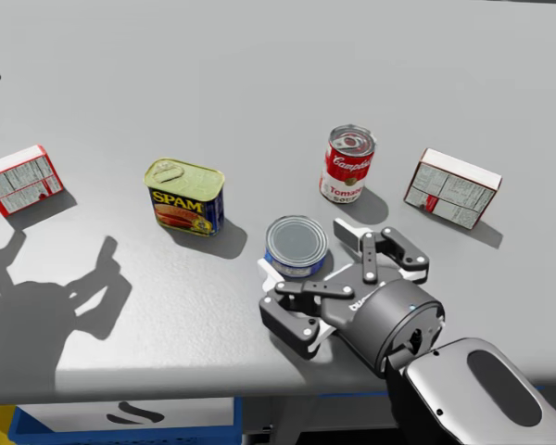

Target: Lift the tuna fish can off the table.

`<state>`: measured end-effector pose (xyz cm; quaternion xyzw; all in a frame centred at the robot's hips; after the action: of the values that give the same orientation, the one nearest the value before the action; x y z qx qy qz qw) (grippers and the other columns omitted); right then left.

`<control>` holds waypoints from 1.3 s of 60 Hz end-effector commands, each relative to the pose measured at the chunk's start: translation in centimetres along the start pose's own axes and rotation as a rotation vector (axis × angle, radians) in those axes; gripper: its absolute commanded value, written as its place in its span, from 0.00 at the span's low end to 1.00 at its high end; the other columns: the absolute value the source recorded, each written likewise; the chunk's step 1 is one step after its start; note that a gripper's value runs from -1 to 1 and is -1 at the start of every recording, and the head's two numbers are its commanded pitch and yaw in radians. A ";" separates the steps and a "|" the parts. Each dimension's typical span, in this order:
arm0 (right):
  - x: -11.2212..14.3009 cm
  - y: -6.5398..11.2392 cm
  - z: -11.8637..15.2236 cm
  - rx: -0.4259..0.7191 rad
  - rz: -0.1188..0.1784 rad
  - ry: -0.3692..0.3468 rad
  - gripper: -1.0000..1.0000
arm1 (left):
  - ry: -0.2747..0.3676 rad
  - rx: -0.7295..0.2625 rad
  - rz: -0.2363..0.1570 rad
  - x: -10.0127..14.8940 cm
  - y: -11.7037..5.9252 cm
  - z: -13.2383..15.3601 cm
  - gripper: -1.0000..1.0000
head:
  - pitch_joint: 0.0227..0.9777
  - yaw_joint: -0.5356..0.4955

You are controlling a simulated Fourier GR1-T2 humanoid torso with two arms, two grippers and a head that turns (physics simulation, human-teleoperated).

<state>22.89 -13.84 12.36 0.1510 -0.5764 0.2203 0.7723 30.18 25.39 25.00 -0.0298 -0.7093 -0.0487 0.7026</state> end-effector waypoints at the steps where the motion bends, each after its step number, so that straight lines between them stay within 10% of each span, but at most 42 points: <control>1: -0.1 0.1 -1.3 -0.024 0.017 0.003 0.00 | 0.000 -0.002 0.002 0.0 0.0 0.0 0.00 | 0.92 0.44; 20: -0.2 0.5 -2.2 -0.025 0.055 0.061 0.00 | 0.003 -0.005 -0.002 0.0 -0.1 0.0 0.00 | 0.91 0.44; 23: -0.3 0.5 -2.2 -0.028 0.057 0.066 0.32 | 0.003 -0.005 -0.003 0.0 -0.2 0.0 0.00 | 0.91 0.43; 24: -0.3 0.5 -2.1 -0.034 0.054 0.067 0.88 | 0.004 -0.006 -0.004 -0.1 -0.2 0.0 0.00 | 0.91 0.43; 27: -0.4 0.5 -2.1 -0.037 0.055 0.072 1.00 | 0.003 -0.006 -0.005 -0.1 -0.2 0.0 0.00 | 0.91 0.43; 78: -0.4 0.4 -1.7 -0.043 0.023 0.066 1.00 | 0.006 -0.003 -0.007 -0.2 -0.2 0.1 0.00 | 0.44 0.43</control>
<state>23.82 -11.68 12.73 0.1635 -0.5587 0.2634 0.7692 30.08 25.13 24.76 -0.0286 -0.7071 -0.0531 0.7046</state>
